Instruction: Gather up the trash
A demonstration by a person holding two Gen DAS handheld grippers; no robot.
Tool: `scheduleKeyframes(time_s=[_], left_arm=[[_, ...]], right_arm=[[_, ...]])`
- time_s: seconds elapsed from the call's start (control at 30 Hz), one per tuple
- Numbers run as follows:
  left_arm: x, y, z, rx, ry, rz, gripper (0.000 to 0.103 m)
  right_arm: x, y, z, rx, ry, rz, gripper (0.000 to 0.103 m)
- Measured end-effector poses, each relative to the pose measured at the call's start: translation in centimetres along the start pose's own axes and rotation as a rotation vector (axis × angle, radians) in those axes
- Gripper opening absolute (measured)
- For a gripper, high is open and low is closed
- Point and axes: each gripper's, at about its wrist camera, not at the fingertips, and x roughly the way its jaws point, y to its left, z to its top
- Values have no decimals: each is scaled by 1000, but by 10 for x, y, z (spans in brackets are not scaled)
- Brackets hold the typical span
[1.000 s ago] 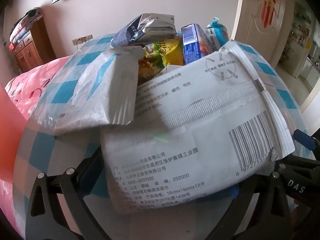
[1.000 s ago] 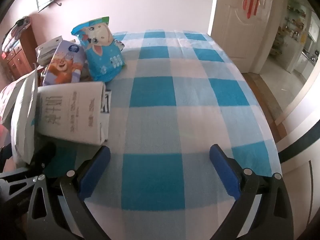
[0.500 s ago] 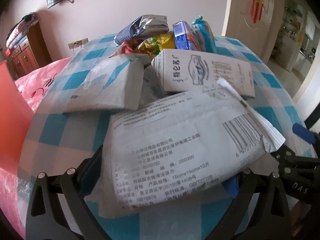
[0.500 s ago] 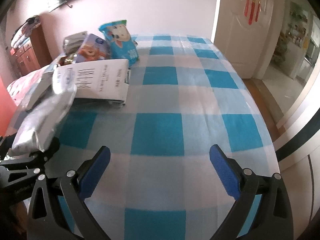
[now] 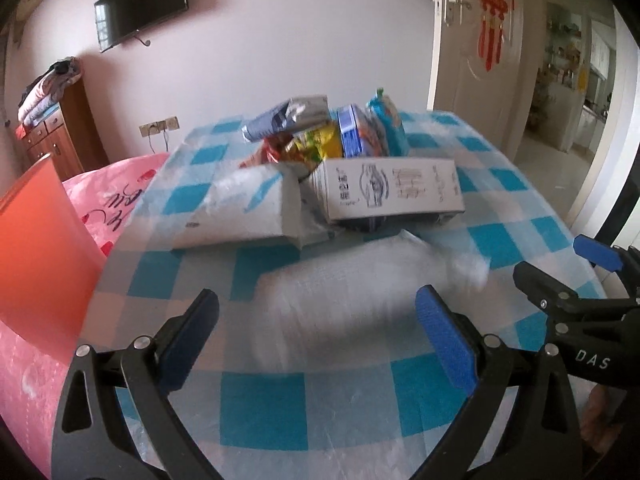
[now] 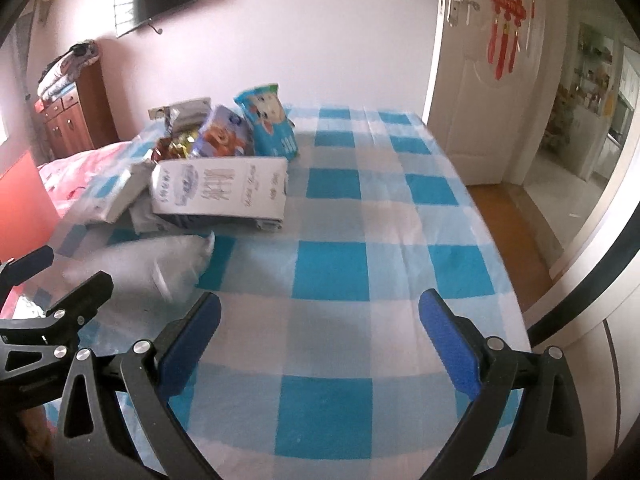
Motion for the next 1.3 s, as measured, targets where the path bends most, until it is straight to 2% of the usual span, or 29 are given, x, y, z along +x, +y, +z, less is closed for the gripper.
scheduleKeyframes(time_s=[0.37, 0.6, 0.9, 1.3], left_arm=[[-31, 19, 4, -45, -57, -19, 99], [-52, 30, 11, -75, -106, 9, 99], [-70, 40, 14, -98, -151, 21, 99], [-82, 44, 14, -109, -182, 8, 99]], right_arm=[[-37, 15, 10, -18, -67, 1, 98], [-69, 20, 20, -23, -149, 16, 98], [-100, 26, 25, -58, -247, -25, 98], [-109, 28, 28, -52, -268, -42, 98]])
